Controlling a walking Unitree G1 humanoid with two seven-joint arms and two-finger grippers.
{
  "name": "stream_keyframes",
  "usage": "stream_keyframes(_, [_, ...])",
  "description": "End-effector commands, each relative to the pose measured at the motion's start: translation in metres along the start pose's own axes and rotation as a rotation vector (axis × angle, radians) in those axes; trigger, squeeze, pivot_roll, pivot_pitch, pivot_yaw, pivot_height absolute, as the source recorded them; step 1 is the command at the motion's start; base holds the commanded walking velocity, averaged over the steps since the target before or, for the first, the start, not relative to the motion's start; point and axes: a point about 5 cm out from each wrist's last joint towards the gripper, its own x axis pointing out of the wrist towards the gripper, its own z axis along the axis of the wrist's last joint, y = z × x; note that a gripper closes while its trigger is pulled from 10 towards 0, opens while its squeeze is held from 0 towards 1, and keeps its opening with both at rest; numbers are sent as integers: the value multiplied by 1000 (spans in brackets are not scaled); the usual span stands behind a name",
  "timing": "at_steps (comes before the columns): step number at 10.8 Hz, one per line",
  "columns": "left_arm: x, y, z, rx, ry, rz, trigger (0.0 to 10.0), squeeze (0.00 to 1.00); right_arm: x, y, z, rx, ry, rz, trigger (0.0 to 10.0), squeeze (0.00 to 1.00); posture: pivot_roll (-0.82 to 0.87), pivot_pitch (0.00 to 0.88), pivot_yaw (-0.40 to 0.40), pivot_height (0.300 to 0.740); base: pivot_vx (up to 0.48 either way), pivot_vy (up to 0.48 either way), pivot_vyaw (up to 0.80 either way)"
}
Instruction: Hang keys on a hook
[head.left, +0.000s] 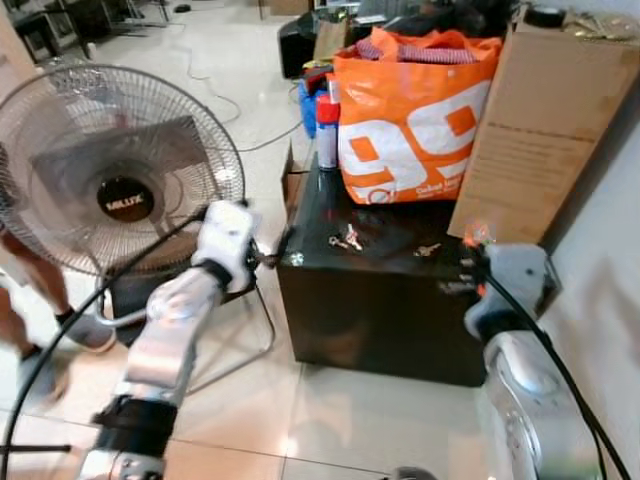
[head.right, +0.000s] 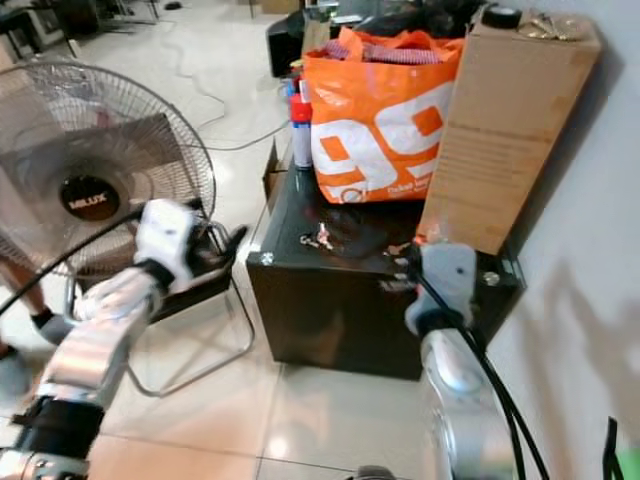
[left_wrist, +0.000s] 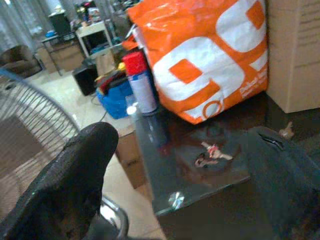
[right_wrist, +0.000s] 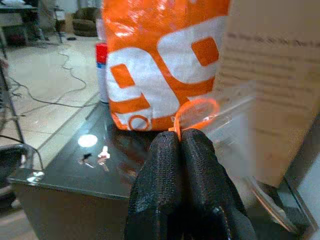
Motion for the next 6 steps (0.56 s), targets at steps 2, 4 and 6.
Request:
stream_keyframes(2, [-17, 10, -2, -9, 15, 86, 10000, 0, 8, 12, 1, 2, -7, 70, 10000, 0, -44, 0, -24, 740, 0, 0, 0])
stream_keyframes(4, [-45, 16, -9, -3, 47, 183, 10000, 0, 23, 26, -1, 13, 0, 152, 10000, 0, 60, 0, -117, 740, 0, 0, 0])
stream_keyframes(6, [-67, 18, -20, -5, 94, 262, 10000, 0, 30, 34, -7, 17, 34, 205, 10000, 0, 107, 0, -171, 740, 0, 0, 0])
